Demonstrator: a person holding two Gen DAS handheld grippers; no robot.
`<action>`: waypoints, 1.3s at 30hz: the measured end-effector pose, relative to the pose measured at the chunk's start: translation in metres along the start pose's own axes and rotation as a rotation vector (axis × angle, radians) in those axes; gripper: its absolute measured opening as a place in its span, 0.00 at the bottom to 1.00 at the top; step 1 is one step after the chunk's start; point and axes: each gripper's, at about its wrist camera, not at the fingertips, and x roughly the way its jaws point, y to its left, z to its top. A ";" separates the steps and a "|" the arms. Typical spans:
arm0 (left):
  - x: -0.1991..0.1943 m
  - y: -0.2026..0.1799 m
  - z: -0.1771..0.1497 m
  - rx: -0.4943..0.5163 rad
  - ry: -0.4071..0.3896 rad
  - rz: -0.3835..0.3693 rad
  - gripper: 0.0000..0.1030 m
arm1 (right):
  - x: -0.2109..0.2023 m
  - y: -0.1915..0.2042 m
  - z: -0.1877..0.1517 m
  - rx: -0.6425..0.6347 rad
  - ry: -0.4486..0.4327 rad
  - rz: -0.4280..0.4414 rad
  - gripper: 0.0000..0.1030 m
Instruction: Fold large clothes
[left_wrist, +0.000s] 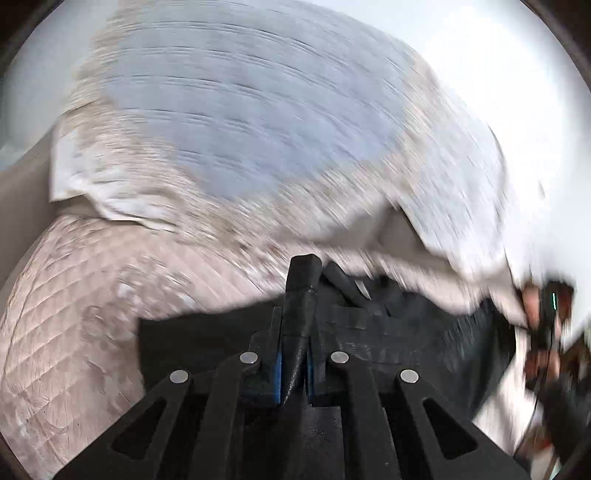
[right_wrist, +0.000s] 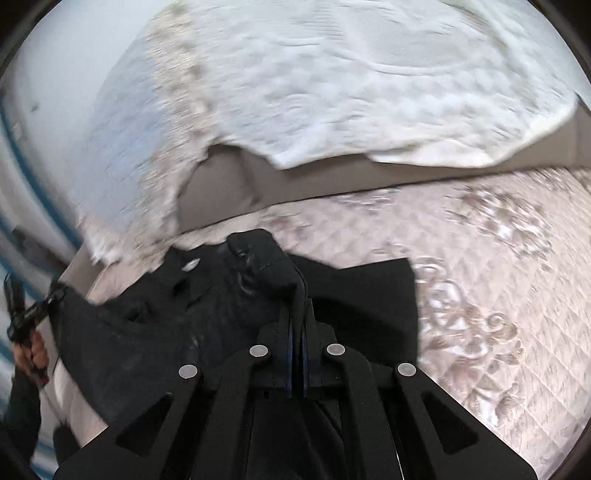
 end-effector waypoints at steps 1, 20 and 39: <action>0.010 0.010 0.002 -0.045 0.001 0.036 0.09 | 0.007 -0.007 0.000 0.033 0.005 -0.033 0.03; -0.014 0.068 -0.081 -0.263 0.157 0.199 0.72 | -0.027 -0.047 -0.097 0.260 0.146 -0.033 0.68; 0.005 0.044 -0.101 -0.167 0.205 0.265 0.14 | -0.026 -0.036 -0.098 0.317 0.143 -0.044 0.19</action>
